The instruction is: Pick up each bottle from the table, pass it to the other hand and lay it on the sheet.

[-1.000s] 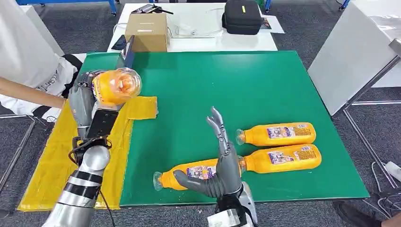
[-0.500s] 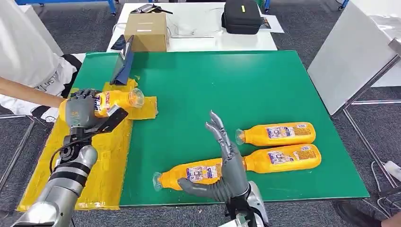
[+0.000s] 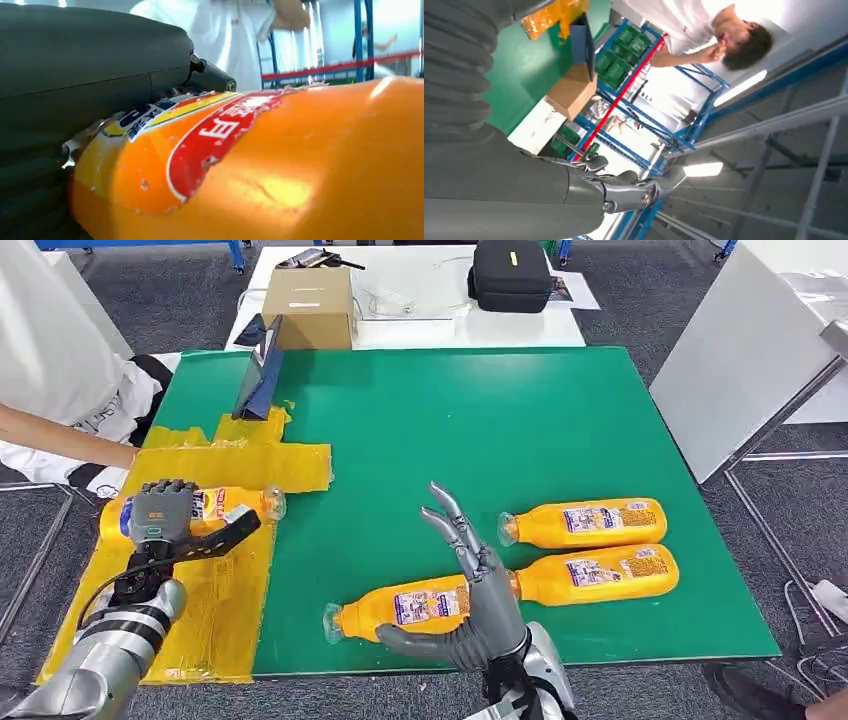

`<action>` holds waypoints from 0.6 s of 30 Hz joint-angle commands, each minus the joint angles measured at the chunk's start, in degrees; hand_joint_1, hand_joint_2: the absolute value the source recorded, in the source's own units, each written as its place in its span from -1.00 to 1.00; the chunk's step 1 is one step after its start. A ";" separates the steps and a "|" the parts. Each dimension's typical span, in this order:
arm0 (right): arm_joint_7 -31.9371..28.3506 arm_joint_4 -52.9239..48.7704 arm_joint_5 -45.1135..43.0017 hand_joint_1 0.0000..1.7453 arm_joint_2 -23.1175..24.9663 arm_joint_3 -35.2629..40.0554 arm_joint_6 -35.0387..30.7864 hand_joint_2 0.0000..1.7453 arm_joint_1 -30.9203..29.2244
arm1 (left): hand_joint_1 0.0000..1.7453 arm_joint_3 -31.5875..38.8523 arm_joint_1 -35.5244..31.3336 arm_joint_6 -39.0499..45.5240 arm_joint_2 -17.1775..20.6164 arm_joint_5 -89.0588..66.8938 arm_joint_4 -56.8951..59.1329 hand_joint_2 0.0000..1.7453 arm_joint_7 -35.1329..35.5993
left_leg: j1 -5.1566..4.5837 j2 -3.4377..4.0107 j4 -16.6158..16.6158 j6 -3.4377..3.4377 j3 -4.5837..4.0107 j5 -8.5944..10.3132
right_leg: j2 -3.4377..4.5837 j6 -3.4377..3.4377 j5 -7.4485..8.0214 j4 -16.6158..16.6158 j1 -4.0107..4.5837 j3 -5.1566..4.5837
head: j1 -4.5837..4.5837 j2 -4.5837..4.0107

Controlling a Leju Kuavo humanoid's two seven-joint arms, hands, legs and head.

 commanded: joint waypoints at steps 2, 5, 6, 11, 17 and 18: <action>0.79 4.24 3.57 -1.00 -2.36 2.54 -0.45 1.00 -2.34 | 1.00 -0.93 -0.63 -0.79 0.53 -1.76 10.22 1.00 1.35 | -0.01 0.06 -0.14 0.03 0.39 -0.07 | 0.03 -0.10 -0.04 -0.15 0.01 0.39 | 0.02 0.00; 1.13 4.46 3.78 -1.00 -2.52 2.62 -0.79 1.00 -2.49 | 1.00 0.46 -1.46 -2.19 -0.04 0.31 10.44 1.00 -0.51 | 0.00 0.11 -0.15 0.04 0.44 -0.07 | 0.09 -0.13 -0.01 -0.15 0.04 0.43 | 0.00 0.00; 1.36 4.51 3.99 -1.00 -2.56 2.57 -0.97 1.00 -2.50 | 0.96 1.51 -1.74 -3.25 -0.67 2.05 10.37 1.00 -2.19 | -0.01 0.07 -0.13 0.02 0.42 -0.06 | 0.09 -0.11 0.00 -0.13 0.03 0.40 | 0.00 0.00; 3.32 5.66 6.29 -1.00 -2.87 3.06 -0.36 1.00 -3.30 | -1.00 5.06 -2.83 -9.13 -3.19 9.80 9.65 1.00 -8.07 | -0.02 -0.13 -0.08 0.03 0.42 0.01 | -0.11 -0.07 -0.01 -0.09 0.01 0.43 | -0.02 0.00; 7.68 10.54 12.85 -1.00 -4.01 4.54 0.57 1.00 -5.45 | -1.00 7.63 -2.74 -12.11 -4.14 17.23 7.53 1.00 -11.66 | -0.02 -0.22 -0.16 0.01 0.51 0.13 | -0.18 -0.08 0.03 -0.19 0.00 0.56 | 0.00 0.00; 8.22 11.50 13.59 -1.00 -4.01 4.57 0.42 1.00 -5.81 | -1.00 7.92 -2.50 -13.03 -4.18 18.58 7.11 1.00 -12.52 | 0.01 -0.24 -0.19 0.03 0.55 0.14 | -0.21 -0.10 0.04 -0.25 0.03 0.62 | 0.00 0.00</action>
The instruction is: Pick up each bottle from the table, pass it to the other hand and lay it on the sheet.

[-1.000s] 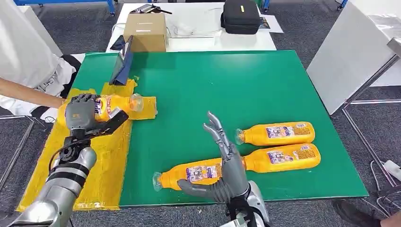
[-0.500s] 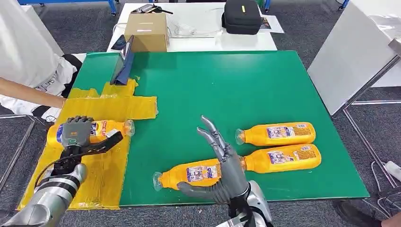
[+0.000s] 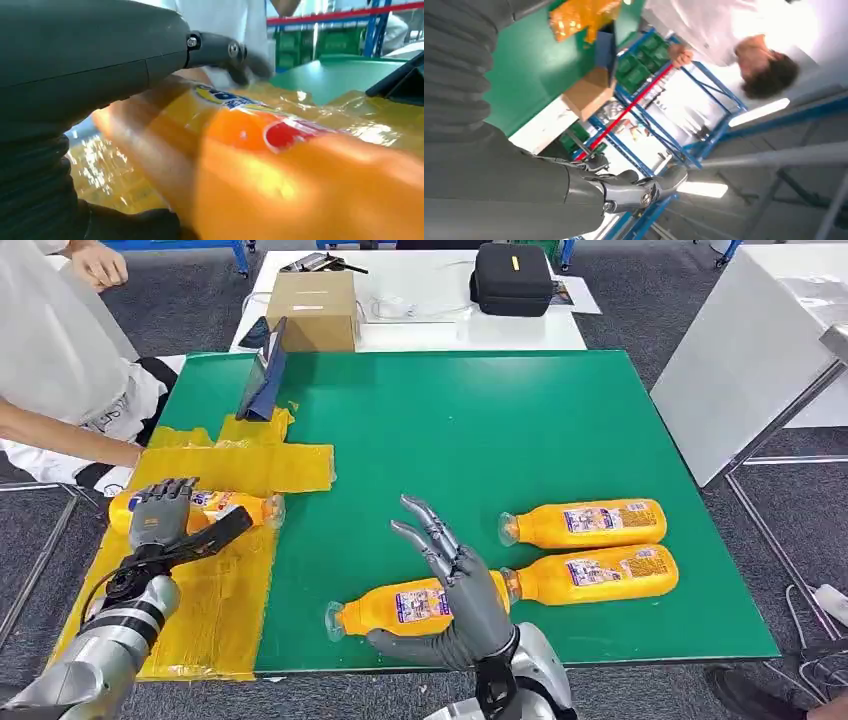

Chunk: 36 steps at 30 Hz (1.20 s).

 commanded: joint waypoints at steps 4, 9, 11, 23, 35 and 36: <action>4.82 10.25 6.82 -1.00 -3.18 3.07 0.61 1.00 -5.14 | -1.00 5.60 0.76 -5.80 -3.49 9.46 0.56 1.00 -6.33 | 0.00 0.08 -0.12 0.09 0.23 0.00 | 0.00 -0.06 0.04 -0.17 0.00 0.28 | 0.00 0.00; 6.58 11.61 9.96 -1.00 -5.12 2.87 0.51 1.00 -6.02 | -1.00 5.24 3.21 -9.20 -3.67 14.92 -5.82 1.00 -10.23 | -0.01 0.01 -0.15 0.10 0.25 0.00 | -0.05 -0.08 0.05 -0.21 0.01 0.33 | 0.00 0.00; 6.58 11.61 9.96 -1.00 -5.12 2.87 0.51 1.00 -6.02 | -1.00 5.24 3.21 -9.20 -3.67 14.92 -5.82 1.00 -10.23 | -0.03 -0.06 -0.05 0.07 0.12 0.00 | -0.08 -0.03 0.03 -0.09 -0.01 0.19 | 0.00 0.00; 11.23 16.41 19.53 -1.00 -11.65 -0.18 2.42 1.00 -3.41 | -1.00 4.14 24.37 -26.87 -7.82 46.30 -49.10 1.00 -17.91 | -0.03 0.01 -0.05 0.13 0.07 -0.09 | -0.08 -0.01 -0.01 -0.19 0.00 0.16 | 0.02 0.00; 14.05 17.56 22.95 -1.00 -13.30 -0.58 4.35 1.00 -2.04 | -1.00 5.10 28.74 -26.70 -9.00 54.70 -59.78 1.00 -20.21 | 0.00 0.12 -0.04 0.07 -0.04 -0.11 | -0.10 -0.07 -0.02 -0.16 0.07 -0.02 | 0.00 0.00; 14.14 18.01 23.05 -1.00 -13.59 -0.61 4.58 1.00 -1.97 | -1.00 5.04 29.20 -27.08 -9.25 55.36 -60.76 1.00 -20.26 | 0.00 0.14 -0.02 0.07 -0.12 -0.10 | -0.07 -0.04 -0.01 -0.14 0.06 -0.10 | 0.00 0.00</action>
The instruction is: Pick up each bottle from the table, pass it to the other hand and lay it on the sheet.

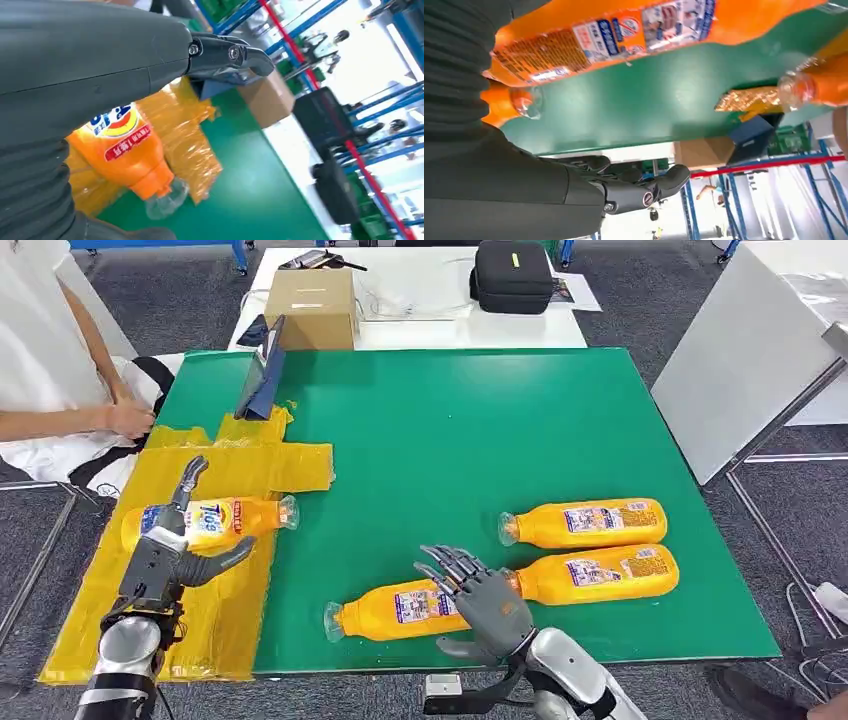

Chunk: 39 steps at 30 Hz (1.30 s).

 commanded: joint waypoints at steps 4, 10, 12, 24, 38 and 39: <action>1.18 4.91 1.12 -1.00 -2.50 -0.46 1.28 1.00 0.30 | -1.00 0.90 3.68 -2.19 -2.55 6.64 -9.53 1.00 -1.61 | 0.02 0.02 -0.07 0.08 0.27 -0.10 | -0.06 -0.08 -0.07 -0.14 0.04 0.34 | 0.02 0.00; 1.18 4.91 1.12 -1.00 -2.50 -0.46 1.28 1.00 0.30 | -1.00 0.90 3.68 -2.19 -2.55 6.64 -9.53 1.00 -1.61 | -0.04 0.00 -0.05 0.03 0.12 -0.03 | -0.04 -0.08 -0.03 -0.06 -0.03 0.16 | 0.00 0.00; 1.69 5.52 1.35 -1.00 -2.39 -0.29 2.19 1.00 -0.06 | -1.00 0.60 3.59 -2.93 -2.67 7.70 -9.52 1.00 -1.92 | -0.02 0.01 -0.05 0.02 0.12 -0.03 | -0.02 -0.08 -0.02 -0.07 0.00 0.17 | 0.00 0.00; 4.53 18.20 2.76 -1.00 2.01 -0.47 3.02 1.00 -6.57 | -1.00 -9.12 4.68 -5.54 -2.18 10.16 -13.54 1.00 -2.77 | -0.02 0.12 -0.07 0.04 0.21 -0.04 | 0.07 -0.10 0.01 -0.10 0.01 0.24 | 0.00 0.00; 6.57 32.78 3.55 0.48 6.50 0.83 3.55 1.00 -14.80 | -1.00 -13.50 1.31 -6.39 -3.13 10.75 -10.35 1.00 -2.74 | 0.00 0.04 -0.08 0.03 0.20 0.02 | -0.05 -0.08 0.02 -0.11 0.02 0.24 | 0.00 0.00; 6.62 34.62 3.70 0.70 6.87 1.16 3.32 1.00 -15.75 | -1.00 -13.76 1.18 -6.51 -3.24 11.15 -10.37 1.00 -2.93 | 0.00 0.05 -0.11 0.04 0.29 0.01 | -0.05 -0.11 0.02 -0.15 0.03 0.33 | 0.00 0.00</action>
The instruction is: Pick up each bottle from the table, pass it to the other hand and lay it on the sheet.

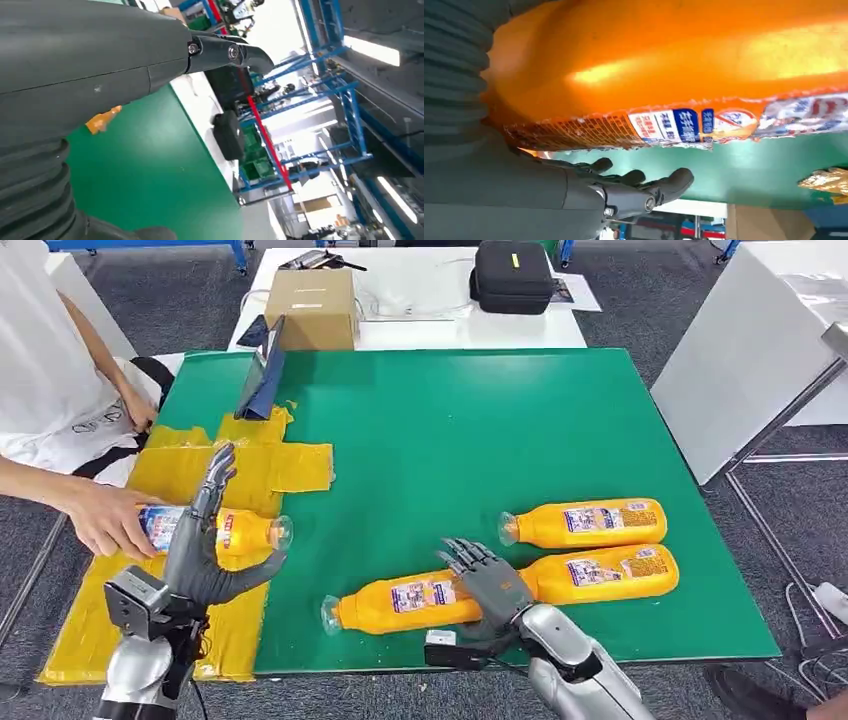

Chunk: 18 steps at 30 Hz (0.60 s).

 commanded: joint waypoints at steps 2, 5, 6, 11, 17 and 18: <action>-0.41 15.82 -0.58 1.00 3.03 1.82 0.80 1.00 -7.14 | -1.00 -4.06 -3.07 -1.09 -0.64 2.00 3.36 1.00 -0.51 | 0.01 0.05 -0.10 0.04 0.26 -0.01 | -0.02 -0.10 0.00 -0.13 0.04 0.28 | 0.00 0.00; -1.06 17.07 -0.95 1.00 2.70 2.22 1.18 1.00 -7.97 | -1.00 -5.48 -2.93 -0.96 -0.66 1.45 2.62 1.00 -0.77 | 0.00 0.02 -0.08 0.04 0.24 0.01 | -0.09 -0.07 0.03 -0.10 0.03 0.24 | 0.00 0.00; -1.14 17.12 -0.98 1.00 2.52 2.17 1.14 1.00 -8.01 | -1.00 -5.73 -2.94 -0.94 -0.90 1.41 2.61 1.00 -0.77 | 0.01 0.00 -0.12 0.04 0.32 0.01 | -0.12 -0.11 0.03 -0.14 0.04 0.32 | 0.00 0.00; -1.34 17.24 -1.04 1.00 2.53 2.24 1.05 1.00 -8.11 | -1.00 -6.45 -2.88 -0.95 -1.26 1.41 3.06 1.00 -0.89 | 0.01 -0.03 -0.12 0.06 0.42 0.00 | -0.14 -0.09 0.01 -0.16 0.04 0.43 | 0.00 0.00; -0.76 15.07 -1.47 1.00 2.77 1.78 -0.18 1.00 -7.35 | -1.00 -9.17 -2.90 0.03 -1.38 -0.92 4.08 1.00 0.00 | 0.02 -0.04 -0.17 0.06 0.50 0.00 | -0.17 -0.14 0.01 -0.22 0.06 0.53 | 0.00 0.00; -0.39 14.27 -1.45 1.00 2.65 1.51 -0.54 1.00 -6.93 | -1.00 -9.62 -2.82 0.15 -1.27 -1.09 3.85 1.00 0.07 | 0.02 -0.03 -0.19 0.06 0.53 0.00 | -0.17 -0.16 0.01 -0.23 0.06 0.54 | 0.00 0.00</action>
